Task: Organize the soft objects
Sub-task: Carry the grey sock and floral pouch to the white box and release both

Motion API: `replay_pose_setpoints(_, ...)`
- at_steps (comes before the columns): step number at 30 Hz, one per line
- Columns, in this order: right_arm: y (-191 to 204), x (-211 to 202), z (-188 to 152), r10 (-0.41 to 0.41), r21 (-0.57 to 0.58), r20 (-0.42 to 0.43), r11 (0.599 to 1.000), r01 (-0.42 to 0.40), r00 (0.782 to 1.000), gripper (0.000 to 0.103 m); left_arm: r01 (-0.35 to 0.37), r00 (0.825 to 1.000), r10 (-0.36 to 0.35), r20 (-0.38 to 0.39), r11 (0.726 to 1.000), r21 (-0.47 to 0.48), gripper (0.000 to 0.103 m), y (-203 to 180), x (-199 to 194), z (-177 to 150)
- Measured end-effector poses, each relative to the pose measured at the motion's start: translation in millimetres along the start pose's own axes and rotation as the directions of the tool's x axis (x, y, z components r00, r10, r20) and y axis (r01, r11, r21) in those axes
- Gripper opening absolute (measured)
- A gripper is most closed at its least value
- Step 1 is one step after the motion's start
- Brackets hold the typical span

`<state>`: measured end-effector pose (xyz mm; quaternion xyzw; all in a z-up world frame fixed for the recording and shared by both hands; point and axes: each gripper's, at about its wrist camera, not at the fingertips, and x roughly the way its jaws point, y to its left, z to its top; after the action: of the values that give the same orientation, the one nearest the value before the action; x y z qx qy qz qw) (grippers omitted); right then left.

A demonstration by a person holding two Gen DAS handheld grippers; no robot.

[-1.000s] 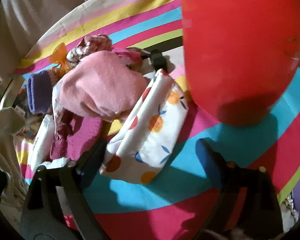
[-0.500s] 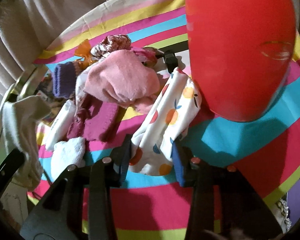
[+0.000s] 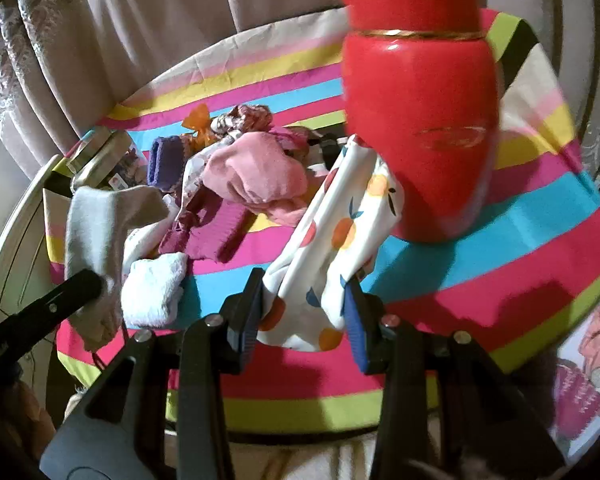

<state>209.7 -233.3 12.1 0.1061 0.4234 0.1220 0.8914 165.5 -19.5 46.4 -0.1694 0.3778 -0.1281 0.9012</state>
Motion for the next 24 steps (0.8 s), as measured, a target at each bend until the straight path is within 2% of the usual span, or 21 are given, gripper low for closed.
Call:
replay_pose_setpoints(12, -53, -54, -20, -0.038, 0.034, 0.006, 0.999, 0.037, 0.999, 0.042, 0.121, 0.991, -0.116, -0.071, 0.989, 0.083, 0.009, -83, 15, -22)
replay_pose_setpoints(24, -146, -109, -35, -0.177, 0.11, 0.014, 0.978, 0.175, 0.984, 0.042, 0.246, 0.961, -0.219, -0.167, 0.956, 0.161, 0.009, -169, 37, -42)
